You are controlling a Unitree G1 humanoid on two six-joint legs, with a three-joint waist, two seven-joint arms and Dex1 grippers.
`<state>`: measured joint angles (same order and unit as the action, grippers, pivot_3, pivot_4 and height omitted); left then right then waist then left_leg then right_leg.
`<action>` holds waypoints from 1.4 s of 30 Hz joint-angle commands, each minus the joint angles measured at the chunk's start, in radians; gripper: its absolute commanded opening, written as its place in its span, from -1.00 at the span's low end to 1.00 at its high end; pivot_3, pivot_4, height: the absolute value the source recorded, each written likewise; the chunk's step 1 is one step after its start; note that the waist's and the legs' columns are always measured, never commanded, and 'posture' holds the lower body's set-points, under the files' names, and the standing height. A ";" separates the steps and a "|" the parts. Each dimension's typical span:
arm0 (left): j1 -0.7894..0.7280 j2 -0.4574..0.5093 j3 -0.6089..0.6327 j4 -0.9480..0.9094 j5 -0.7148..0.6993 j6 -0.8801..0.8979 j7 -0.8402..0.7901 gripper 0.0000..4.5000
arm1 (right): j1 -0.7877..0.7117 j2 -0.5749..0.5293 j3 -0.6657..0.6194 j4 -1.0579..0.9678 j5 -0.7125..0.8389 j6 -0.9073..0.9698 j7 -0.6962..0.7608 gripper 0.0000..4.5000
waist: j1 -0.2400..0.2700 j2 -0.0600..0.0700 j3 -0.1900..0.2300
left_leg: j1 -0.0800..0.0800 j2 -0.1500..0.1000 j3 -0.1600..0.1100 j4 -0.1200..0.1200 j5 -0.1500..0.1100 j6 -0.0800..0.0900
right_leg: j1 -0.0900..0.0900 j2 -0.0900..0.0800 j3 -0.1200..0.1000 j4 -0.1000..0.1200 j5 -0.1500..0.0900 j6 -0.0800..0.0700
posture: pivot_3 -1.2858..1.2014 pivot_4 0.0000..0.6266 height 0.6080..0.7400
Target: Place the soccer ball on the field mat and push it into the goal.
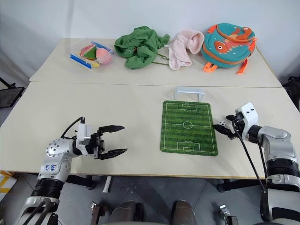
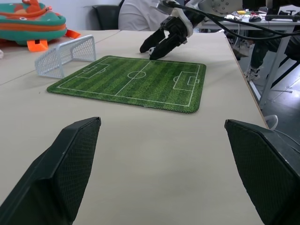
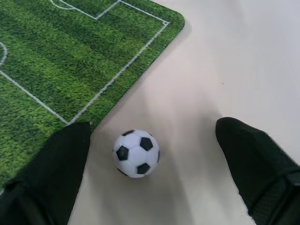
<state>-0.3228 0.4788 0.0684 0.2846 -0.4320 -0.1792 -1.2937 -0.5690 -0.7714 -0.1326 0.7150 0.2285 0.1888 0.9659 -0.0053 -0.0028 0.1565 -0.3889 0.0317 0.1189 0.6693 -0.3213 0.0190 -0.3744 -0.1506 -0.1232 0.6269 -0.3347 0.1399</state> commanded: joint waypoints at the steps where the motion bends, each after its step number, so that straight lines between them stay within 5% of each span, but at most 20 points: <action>1: -0.003 -0.003 0.010 -0.008 -0.013 -0.018 -0.002 1.00 | 0.011 -0.005 -0.024 0.013 -0.008 -0.030 -0.021 0.42 | 0.000 0.000 0.000 | 0.000 0.000 0.000 0.000 0.000 0.000 | 0.000 0.000 0.000 0.000 0.000 0.000 | 0.03 -0.52 1.00; 8: -0.016 -0.004 0.013 0.012 -0.012 -0.030 -0.002 1.00 | 0.030 -0.006 -0.041 -0.049 0.016 -0.047 -0.017 -0.61 | 0.000 0.000 0.000 | 0.000 0.000 0.000 0.000 0.000 0.000 | 0.000 0.000 0.000 0.000 0.000 0.000 | 0.03 -0.52 1.00; 16: -0.030 -0.003 0.010 0.067 -0.011 -0.063 -0.041 1.00 | 0.120 -0.021 -0.049 -0.439 0.096 0.101 0.002 -0.63 | -0.001 0.000 0.000 | 0.000 0.001 0.000 0.000 0.000 0.000 | -0.001 0.000 0.000 0.000 0.000 0.000 | 0.03 -0.52 1.00; 25: -0.052 -0.036 0.009 0.132 -0.020 -0.165 -0.088 1.00 | 0.270 -0.054 0.107 -0.916 0.163 0.285 0.119 -0.63 | 0.006 0.000 0.001 | -0.001 -0.001 -0.001 0.001 0.000 0.001 | 0.000 0.000 0.000 0.000 0.000 0.000 | 0.03 -0.52 1.00; 42: 0.016 -0.032 0.018 0.043 -0.039 -0.117 -0.083 1.00 | 0.161 0.003 0.264 -0.656 0.034 0.084 0.245 -0.63 | 0.001 -0.001 0.001 | -0.001 0.000 -0.001 0.002 0.000 0.001 | 0.000 0.000 -0.001 0.000 0.000 0.000 | 0.03 -0.52 1.00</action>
<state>-0.3103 0.4415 0.0705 0.3611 -0.4478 -0.2989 -1.3837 -0.3906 -0.7720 0.1446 0.0494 0.2656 0.3035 1.2071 -0.0039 -0.0040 0.1576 -0.3895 0.0317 0.1175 0.6712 -0.3217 0.0196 -0.3748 -0.1505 -0.1240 0.6274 -0.3347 0.1399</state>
